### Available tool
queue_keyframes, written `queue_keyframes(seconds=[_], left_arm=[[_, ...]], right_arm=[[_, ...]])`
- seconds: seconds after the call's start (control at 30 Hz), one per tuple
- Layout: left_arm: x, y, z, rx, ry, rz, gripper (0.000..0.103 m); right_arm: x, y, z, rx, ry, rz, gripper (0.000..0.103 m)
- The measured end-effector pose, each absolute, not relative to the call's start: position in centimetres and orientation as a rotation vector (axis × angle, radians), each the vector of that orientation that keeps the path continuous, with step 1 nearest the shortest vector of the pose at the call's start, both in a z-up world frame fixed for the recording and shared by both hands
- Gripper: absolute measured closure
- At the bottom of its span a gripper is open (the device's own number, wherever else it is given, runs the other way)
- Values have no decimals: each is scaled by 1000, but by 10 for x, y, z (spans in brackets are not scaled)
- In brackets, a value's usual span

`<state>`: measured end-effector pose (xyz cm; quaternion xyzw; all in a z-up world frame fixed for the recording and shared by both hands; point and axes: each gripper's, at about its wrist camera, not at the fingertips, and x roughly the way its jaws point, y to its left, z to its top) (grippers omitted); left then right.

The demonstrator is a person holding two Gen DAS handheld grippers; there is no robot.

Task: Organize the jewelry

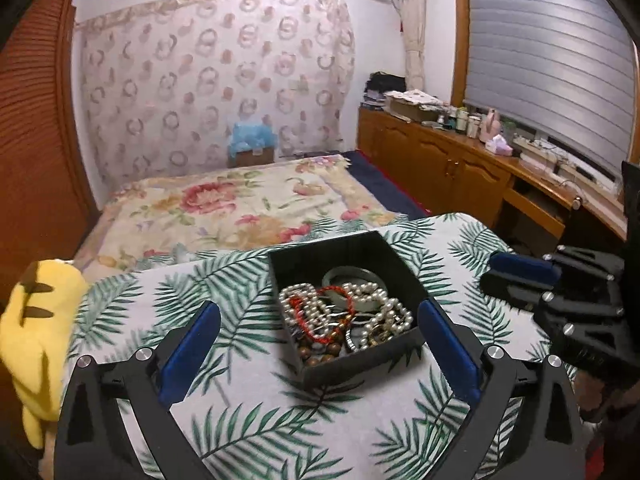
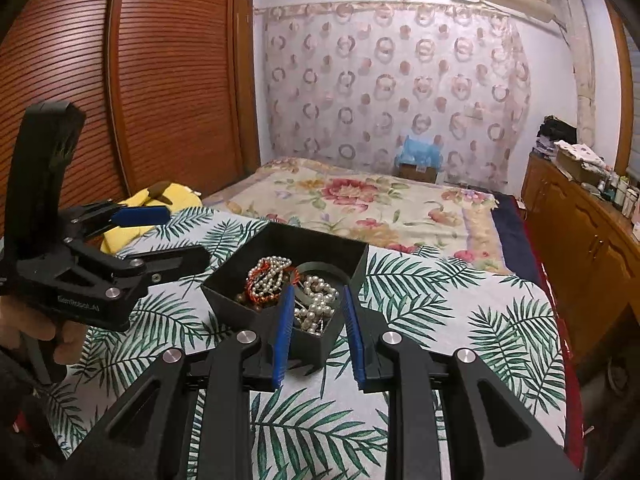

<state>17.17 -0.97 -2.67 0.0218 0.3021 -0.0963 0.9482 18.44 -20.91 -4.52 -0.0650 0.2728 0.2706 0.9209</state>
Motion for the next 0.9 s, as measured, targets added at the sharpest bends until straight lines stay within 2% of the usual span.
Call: queue_keyframes(seconds=[0.07, 0.13, 0.2, 0.33, 0.43, 0.53, 0.9], left_arm=[[163, -9, -23, 56, 605, -169, 8], [156, -8, -19, 56, 604, -158, 8], [148, -6, -16, 46, 598, -154, 8], [136, -4, -12, 34, 606, -131, 8], [123, -2, -7, 22, 591, -121, 8], [113, -1, -3, 25, 584, -104, 8], [81, 15, 2, -23, 564, -64, 8]], right_arm=[[181, -212, -41, -125, 553, 545, 69], [175, -213, -36, -113, 534, 539, 57], [169, -214, -31, -104, 516, 533, 51], [157, -215, -20, -83, 480, 502, 20], [149, -217, -13, -70, 458, 480, 9], [140, -221, -6, -41, 439, 465, 2], [113, -233, 1, 6, 415, 380, 3]])
